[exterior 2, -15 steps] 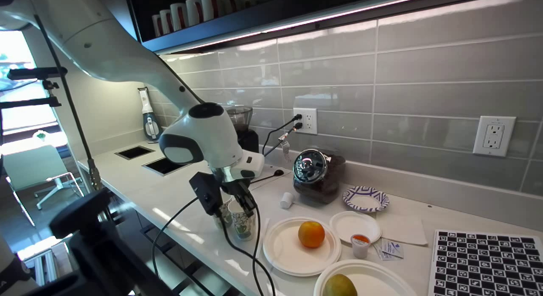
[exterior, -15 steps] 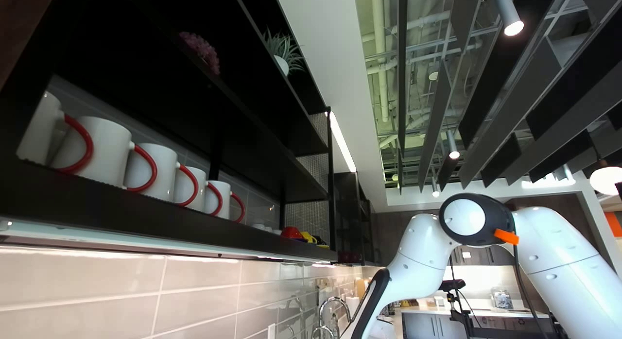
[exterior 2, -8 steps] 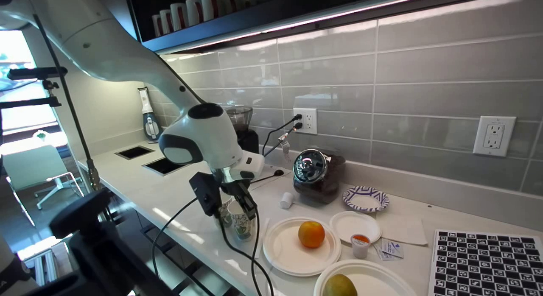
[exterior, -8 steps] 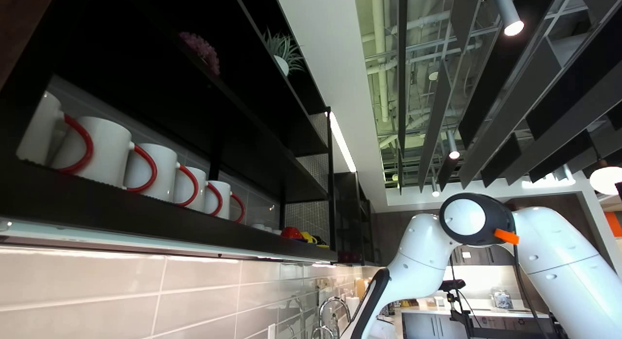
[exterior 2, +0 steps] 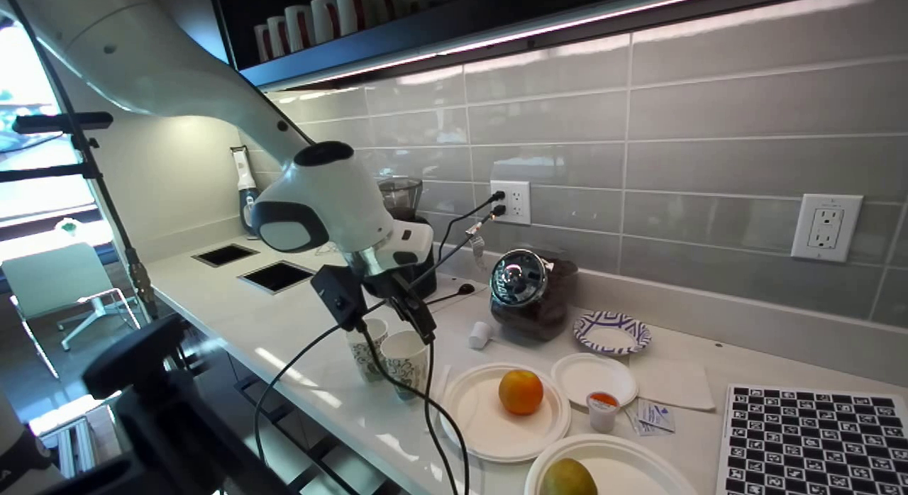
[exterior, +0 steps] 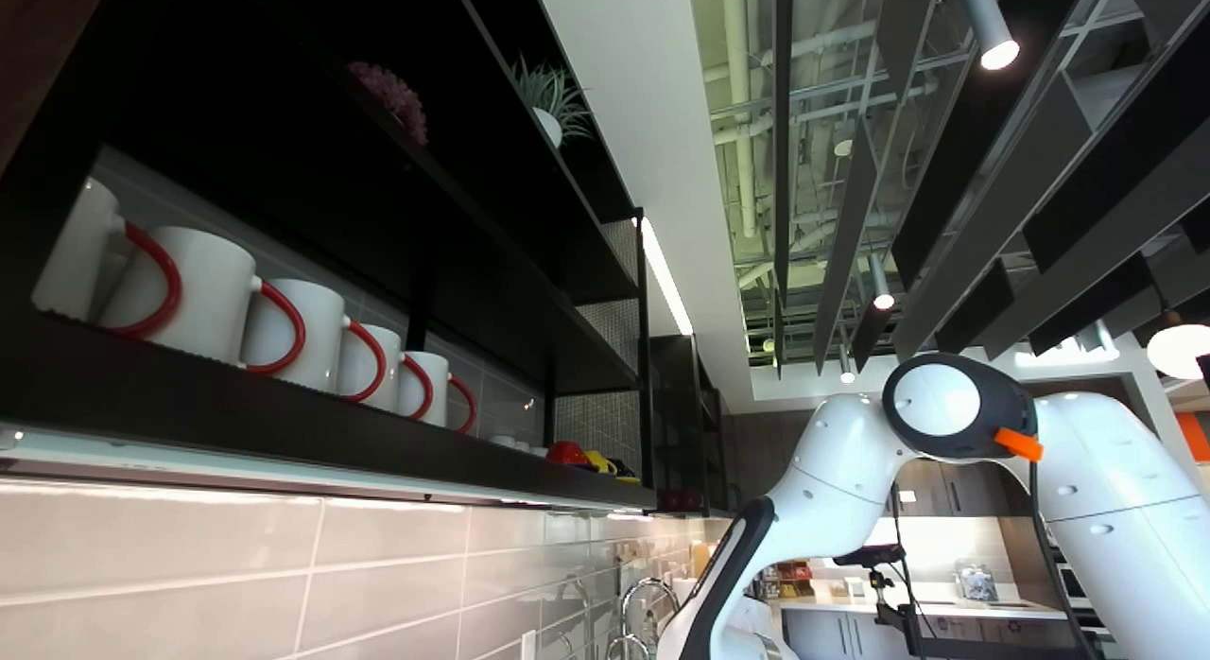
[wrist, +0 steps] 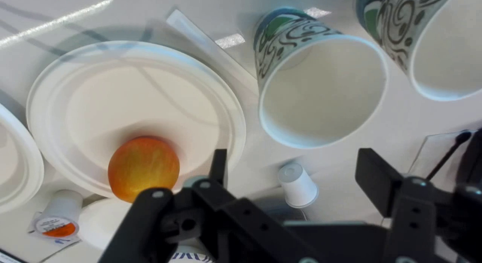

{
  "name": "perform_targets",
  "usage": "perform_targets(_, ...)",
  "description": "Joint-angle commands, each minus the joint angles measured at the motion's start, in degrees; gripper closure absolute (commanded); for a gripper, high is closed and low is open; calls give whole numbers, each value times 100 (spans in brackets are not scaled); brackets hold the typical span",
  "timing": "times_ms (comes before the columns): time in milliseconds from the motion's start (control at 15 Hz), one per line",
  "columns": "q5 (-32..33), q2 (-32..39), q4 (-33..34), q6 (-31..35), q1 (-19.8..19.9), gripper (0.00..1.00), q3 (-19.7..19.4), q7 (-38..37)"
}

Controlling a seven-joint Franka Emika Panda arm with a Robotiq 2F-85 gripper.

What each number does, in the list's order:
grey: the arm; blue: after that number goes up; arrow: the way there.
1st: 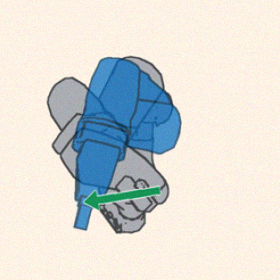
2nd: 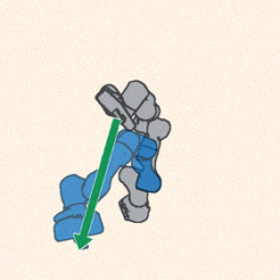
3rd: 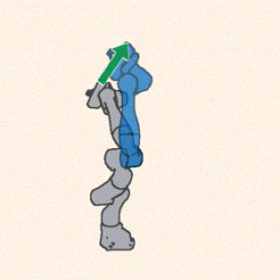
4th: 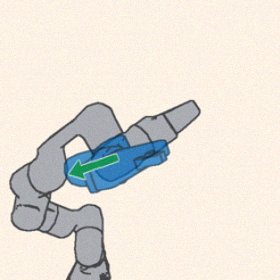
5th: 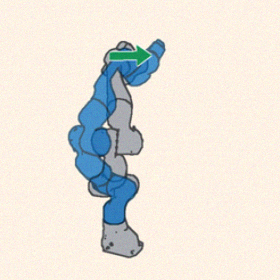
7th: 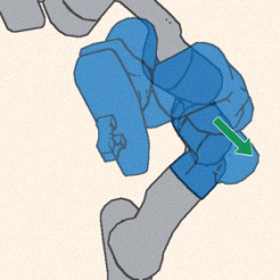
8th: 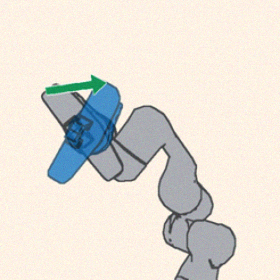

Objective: Remove the coffee cups from the bottom shelf and put them on the counter.

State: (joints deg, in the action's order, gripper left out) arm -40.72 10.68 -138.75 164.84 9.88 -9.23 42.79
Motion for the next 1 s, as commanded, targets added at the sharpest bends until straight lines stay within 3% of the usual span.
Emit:
perform_targets(0, 964, -685, -487, -260, -248, 0, -241, -415)
perform_targets(267, 2219, -1119, -665, -813, -333, 0, -327, -1101)
perform_targets(400, 2692, -1304, -667, -1113, -169, 0, -129, -1513)
perform_targets(733, 2976, -1613, -609, -1754, -258, 0, -18, -1937)
perform_targets(933, 2765, -1394, -507, -1550, -266, 0, -50, -1702)
